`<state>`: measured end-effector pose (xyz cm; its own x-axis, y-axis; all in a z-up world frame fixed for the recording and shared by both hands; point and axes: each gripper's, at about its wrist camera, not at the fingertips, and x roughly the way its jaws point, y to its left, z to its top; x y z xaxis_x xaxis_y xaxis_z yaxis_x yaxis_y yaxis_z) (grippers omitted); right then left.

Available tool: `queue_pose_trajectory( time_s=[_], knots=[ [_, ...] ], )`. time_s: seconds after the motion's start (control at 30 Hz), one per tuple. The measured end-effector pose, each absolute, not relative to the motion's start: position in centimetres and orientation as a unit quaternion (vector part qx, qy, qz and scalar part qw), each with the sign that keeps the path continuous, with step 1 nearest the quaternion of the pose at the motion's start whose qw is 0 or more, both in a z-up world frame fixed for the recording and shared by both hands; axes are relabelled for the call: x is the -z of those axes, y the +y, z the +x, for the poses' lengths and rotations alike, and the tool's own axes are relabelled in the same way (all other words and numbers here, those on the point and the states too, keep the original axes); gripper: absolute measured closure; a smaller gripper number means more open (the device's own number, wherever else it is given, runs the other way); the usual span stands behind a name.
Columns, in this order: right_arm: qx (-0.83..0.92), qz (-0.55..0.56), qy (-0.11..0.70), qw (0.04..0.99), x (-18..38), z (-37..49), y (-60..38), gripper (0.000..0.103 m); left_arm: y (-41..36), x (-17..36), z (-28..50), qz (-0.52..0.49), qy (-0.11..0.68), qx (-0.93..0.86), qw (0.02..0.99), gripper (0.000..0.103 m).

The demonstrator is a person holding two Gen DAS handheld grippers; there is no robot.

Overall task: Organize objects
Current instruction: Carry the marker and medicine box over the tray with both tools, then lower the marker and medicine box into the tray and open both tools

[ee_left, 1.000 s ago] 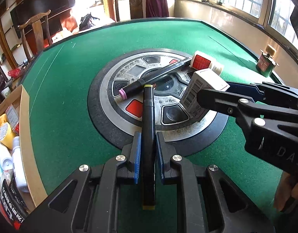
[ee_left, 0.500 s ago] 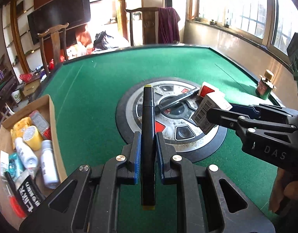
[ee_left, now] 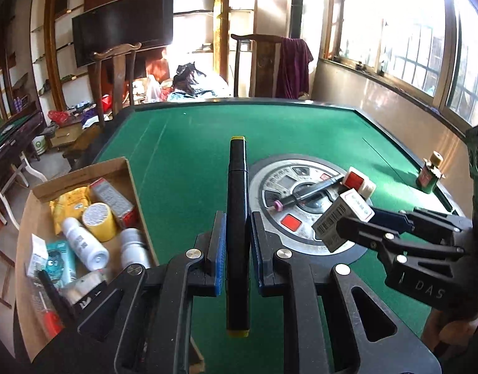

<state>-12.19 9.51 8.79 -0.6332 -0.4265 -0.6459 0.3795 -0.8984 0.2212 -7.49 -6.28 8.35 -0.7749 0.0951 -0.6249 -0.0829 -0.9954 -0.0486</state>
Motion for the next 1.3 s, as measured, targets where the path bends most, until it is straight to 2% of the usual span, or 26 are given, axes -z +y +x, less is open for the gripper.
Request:
queue_pose_trajectory(
  time_s=[0.5, 0.87, 1.3],
  knots=[
    [0.883, 0.363, 0.001, 0.299, -10.3, -12.4, -1.8, 0.069, -16.2, -10.4, -6.4, -0.304, -0.092, -0.948, -0.021, 0.089],
    [0.856, 0.383, 0.032, 0.345, -8.8, -13.2, -10.6, 0.069, -23.5, -7.4, -7.8, -0.353, -0.150, -0.920, -0.084, 0.088],
    [0.850, 0.401, 0.037, 0.341, -6.9, -15.6, -13.9, 0.069, -24.8, -5.7, -9.0, -0.381, -0.168, -0.903, -0.106, 0.088]
  ],
)
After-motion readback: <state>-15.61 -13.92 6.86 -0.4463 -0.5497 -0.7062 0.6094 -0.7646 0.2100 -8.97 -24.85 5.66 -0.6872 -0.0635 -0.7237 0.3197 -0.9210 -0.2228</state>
